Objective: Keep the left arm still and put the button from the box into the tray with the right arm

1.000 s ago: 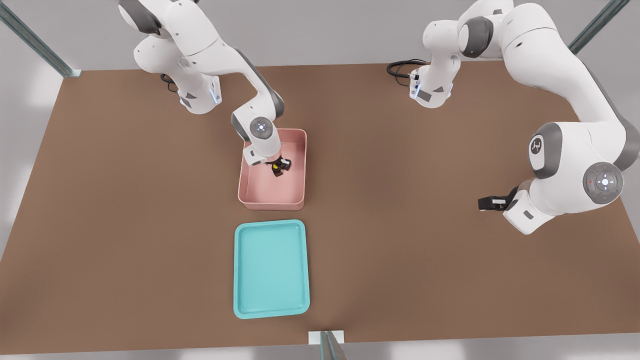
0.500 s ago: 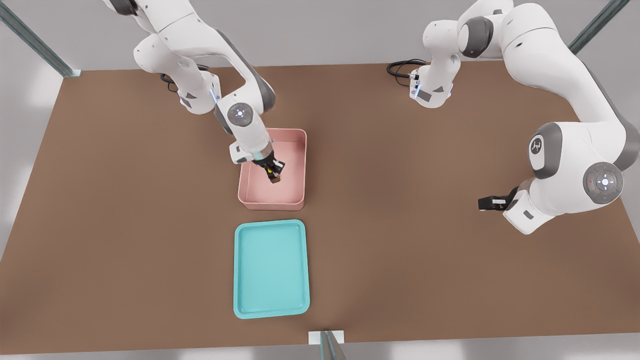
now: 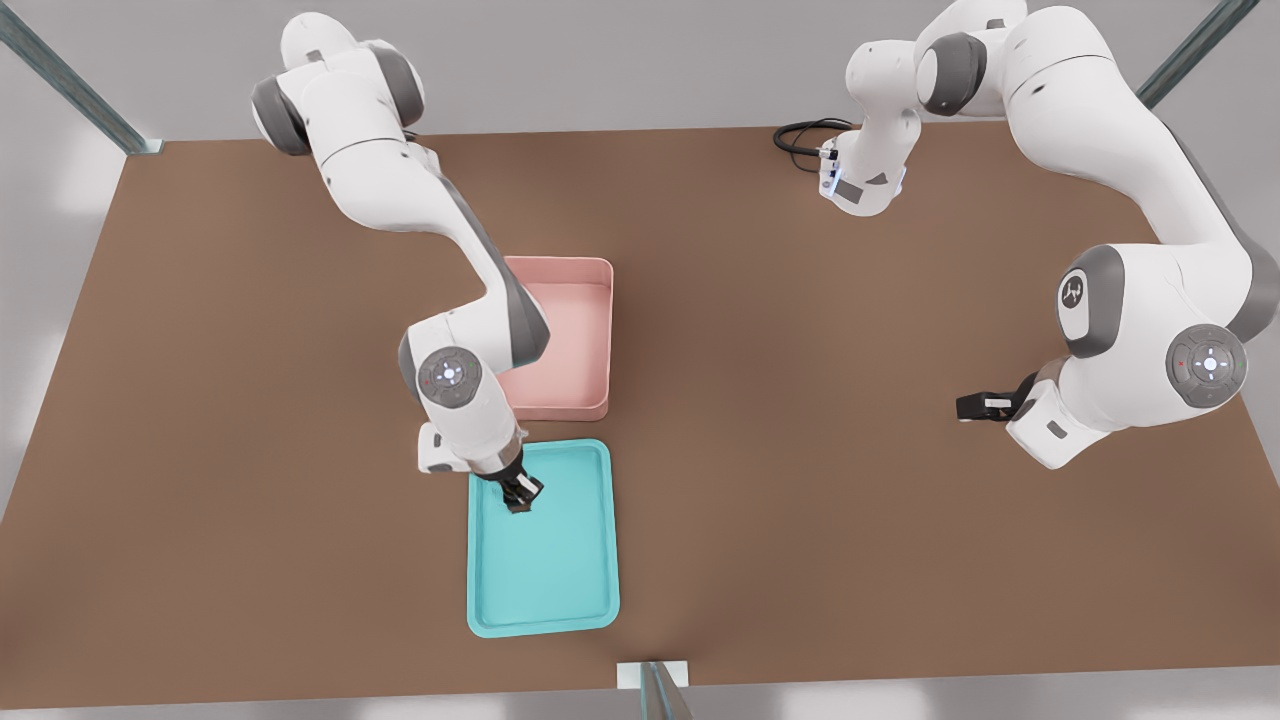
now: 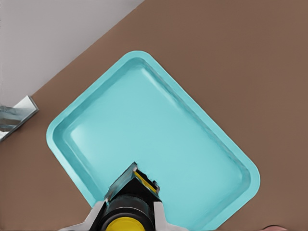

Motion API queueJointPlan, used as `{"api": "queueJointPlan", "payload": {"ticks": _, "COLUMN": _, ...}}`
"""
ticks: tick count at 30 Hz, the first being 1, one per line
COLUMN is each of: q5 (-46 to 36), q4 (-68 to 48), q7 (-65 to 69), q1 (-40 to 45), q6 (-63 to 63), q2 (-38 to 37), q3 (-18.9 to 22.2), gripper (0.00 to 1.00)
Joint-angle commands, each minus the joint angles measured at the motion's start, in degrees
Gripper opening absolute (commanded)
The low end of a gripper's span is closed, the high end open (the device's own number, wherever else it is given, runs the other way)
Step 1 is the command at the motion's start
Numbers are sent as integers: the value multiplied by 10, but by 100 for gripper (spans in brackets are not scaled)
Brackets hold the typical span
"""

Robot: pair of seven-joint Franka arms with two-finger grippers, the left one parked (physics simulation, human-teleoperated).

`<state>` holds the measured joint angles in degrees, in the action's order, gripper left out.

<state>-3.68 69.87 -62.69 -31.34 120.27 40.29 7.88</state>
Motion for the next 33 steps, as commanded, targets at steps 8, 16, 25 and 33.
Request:
{"api": "queueJointPlan", "payload": {"ticks": 8, "q5": -11, "q4": -66, "q7": -31, "q1": 0, "q6": -6, "q2": 95, "q3": -16, "gripper": 37}}
{"api": "queueJointPlan", "payload": {"ticks": 16, "q5": -8, "q4": -64, "q7": -22, "q1": 11, "q6": -18, "q2": 78, "q3": -15, "gripper": 100}}
{"api": "queueJointPlan", "payload": {"ticks": 25, "q5": 14, "q4": 311, "q7": 726, "q1": 209, "q6": -236, "q2": -333, "q3": 137, "gripper": 100}}
{"api": "queueJointPlan", "payload": {"ticks": 33, "q5": 16, "q4": 335, "q7": 697, "q1": 295, "q6": -172, "q2": -339, "q3": -9, "gripper": 100}}
